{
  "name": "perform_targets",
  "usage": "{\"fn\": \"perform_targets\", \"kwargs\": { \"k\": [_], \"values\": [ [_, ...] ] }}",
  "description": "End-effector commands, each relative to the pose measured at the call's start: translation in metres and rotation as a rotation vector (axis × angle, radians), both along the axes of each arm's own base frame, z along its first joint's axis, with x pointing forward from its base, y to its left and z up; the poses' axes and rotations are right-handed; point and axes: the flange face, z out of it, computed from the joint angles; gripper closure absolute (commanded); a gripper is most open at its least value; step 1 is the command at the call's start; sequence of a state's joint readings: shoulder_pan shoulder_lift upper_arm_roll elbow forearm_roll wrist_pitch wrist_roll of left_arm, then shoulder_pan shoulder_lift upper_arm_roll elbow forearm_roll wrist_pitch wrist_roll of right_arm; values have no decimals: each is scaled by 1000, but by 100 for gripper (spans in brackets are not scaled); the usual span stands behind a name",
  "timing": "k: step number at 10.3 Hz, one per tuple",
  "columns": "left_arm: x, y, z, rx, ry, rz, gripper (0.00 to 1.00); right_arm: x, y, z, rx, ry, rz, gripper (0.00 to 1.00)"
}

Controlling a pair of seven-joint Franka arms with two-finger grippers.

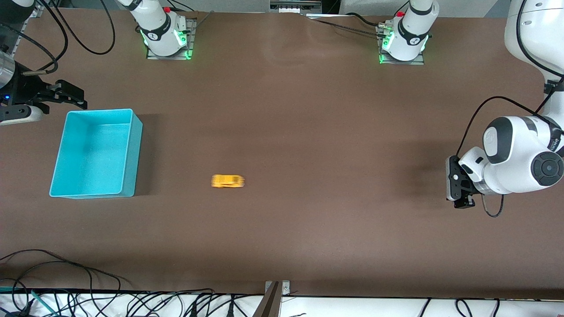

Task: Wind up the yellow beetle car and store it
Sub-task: 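Reach the right gripper toward the car while the left gripper withdraws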

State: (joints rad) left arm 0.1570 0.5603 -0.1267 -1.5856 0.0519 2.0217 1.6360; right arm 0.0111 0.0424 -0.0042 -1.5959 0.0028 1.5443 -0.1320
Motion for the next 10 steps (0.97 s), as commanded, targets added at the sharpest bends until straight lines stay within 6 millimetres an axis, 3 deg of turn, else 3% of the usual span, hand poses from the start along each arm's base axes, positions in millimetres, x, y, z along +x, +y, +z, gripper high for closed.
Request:
{"fn": "perform_targets", "kwargs": {
  "k": [1,4,6,10],
  "values": [
    [1,-1,3,1,10,17,0,-2,-2,0,8,-4,14,0],
    [0,-5,6,8,35,75,0,-1,0,-2,8,-2,18,0],
    [2,-9,19,17,56,140,0,0,0,-3,8,-2,18,0],
    [-8,-46,81,54,49,334,0,6,1,-10,7,7,20,0]
  ]
}}
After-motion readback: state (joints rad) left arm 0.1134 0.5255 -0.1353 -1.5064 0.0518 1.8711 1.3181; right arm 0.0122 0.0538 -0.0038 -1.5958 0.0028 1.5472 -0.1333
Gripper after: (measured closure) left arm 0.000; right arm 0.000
